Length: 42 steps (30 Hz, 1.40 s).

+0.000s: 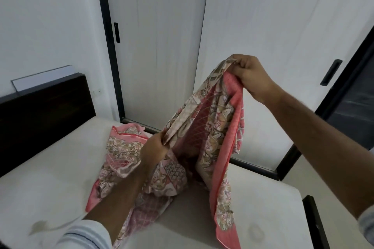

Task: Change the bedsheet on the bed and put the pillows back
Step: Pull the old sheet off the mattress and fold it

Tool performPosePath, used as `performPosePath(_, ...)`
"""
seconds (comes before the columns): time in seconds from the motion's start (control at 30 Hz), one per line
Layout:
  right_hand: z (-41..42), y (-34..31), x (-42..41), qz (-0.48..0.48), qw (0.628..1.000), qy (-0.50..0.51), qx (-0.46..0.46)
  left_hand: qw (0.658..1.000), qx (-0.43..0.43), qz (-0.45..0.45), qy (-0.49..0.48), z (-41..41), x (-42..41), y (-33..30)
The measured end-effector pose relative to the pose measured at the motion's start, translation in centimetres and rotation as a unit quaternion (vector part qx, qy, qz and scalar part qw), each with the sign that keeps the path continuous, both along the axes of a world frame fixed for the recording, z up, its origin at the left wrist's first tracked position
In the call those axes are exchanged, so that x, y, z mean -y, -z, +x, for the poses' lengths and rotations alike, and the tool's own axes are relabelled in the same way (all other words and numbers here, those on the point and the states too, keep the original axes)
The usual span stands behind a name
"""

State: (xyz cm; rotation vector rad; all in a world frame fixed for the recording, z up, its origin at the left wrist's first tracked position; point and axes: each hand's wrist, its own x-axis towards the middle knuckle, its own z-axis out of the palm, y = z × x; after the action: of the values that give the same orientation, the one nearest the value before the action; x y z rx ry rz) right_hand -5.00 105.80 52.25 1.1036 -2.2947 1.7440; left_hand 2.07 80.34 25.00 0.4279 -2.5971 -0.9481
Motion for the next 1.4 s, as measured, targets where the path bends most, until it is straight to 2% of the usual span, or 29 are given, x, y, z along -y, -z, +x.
performPosePath(0.1,0.4,-1.7,-1.8,-0.078,0.995,-0.063,0.01,0.999,-0.03,0.029,-0.002,0.3,0.3,2.1)
performPosePath(0.2,0.2,-4.0,-4.3,-0.185,0.98,-0.064,0.016,0.994,-0.073,0.077,-0.023,0.6,0.9,2.9)
performPosePath(0.27,-0.2,-5.2,-5.9,-0.238,0.97,-0.046,0.022,0.987,-0.091,0.13,-0.013,0.5,0.5,1.5)
performPosePath(0.37,-0.9,-6.4,-7.0,-0.244,0.969,-0.027,-0.011,0.969,-0.145,0.193,0.06,0.3,-2.6,-2.4)
performPosePath(0.43,-1.1,-7.0,-7.3,-0.232,0.971,-0.022,-0.049,0.956,-0.198,0.168,0.133,0.9,-6.2,-4.7)
performPosePath(0.5,-1.2,-7.9,-7.3,-0.237,0.968,-0.033,-0.074,0.946,-0.251,0.096,0.182,1.5,-10.1,-6.5)
performPosePath(0.6,-1.1,-9.8,-7.6,-0.283,0.953,-0.084,-0.066,0.939,-0.281,-0.075,0.183,0.5,-14.2,-7.5)
performPosePath(0.67,-1.0,-11.2,-8.3,-0.321,0.94,-0.111,-0.037,0.943,-0.257,-0.12,0.172,-1.1,-15.6,-7.5)
performPosePath(0.77,-0.8,-13.0,-10.0,-0.349,0.928,-0.128,-0.027,0.976,-0.157,-0.028,0.148,-3.1,-17.7,-7.3)
performPosePath(0.83,-0.6,-13.8,-11.2,-0.36,0.924,-0.127,-0.029,0.975,-0.148,0.017,0.164,-4.0,-19.1,-6.3)
performPosePath(0.93,-0.6,-14.5,-13.9,-0.365,0.923,-0.115,-0.036,0.942,-0.178,0.165,0.234,-4.4,-20.7,-5.2)
performPosePath(1.0,-0.7,-14.4,-16.2,-0.366,0.925,-0.092,-0.035,0.923,-0.16,0.22,0.272,-5.0,-20.4,-4.0)
performPosePath(1.1,-1.2,-13.4,-19.7,-0.372,0.927,-0.044,-0.021,0.898,-0.096,0.332,0.273,-5.4,-20.1,-2.4)
performPosePath(1.17,-1.7,-12.2,-21.4,-0.375,0.927,-0.019,-0.007,0.876,-0.086,0.404,0.251,-5.3,-20.2,-1.4)
performPosePath(1.3,-2.7,-10.0,-24.0,-0.378,0.925,0.02,0.014,0.86,-0.028,0.463,0.214,-5.2,-19.8,0.8)
performPosePath(1.37,-3.4,-9.1,-25.2,-0.388,0.92,0.049,0.019,0.865,-0.048,0.452,0.211,-5.0,-19.2,0.6)
performPosePath(1.4,-4.1,-8.7,-26.0,-0.394,0.916,0.08,0.024,0.878,-0.069,0.433,0.189,-5.0,-18.9,-0.1)
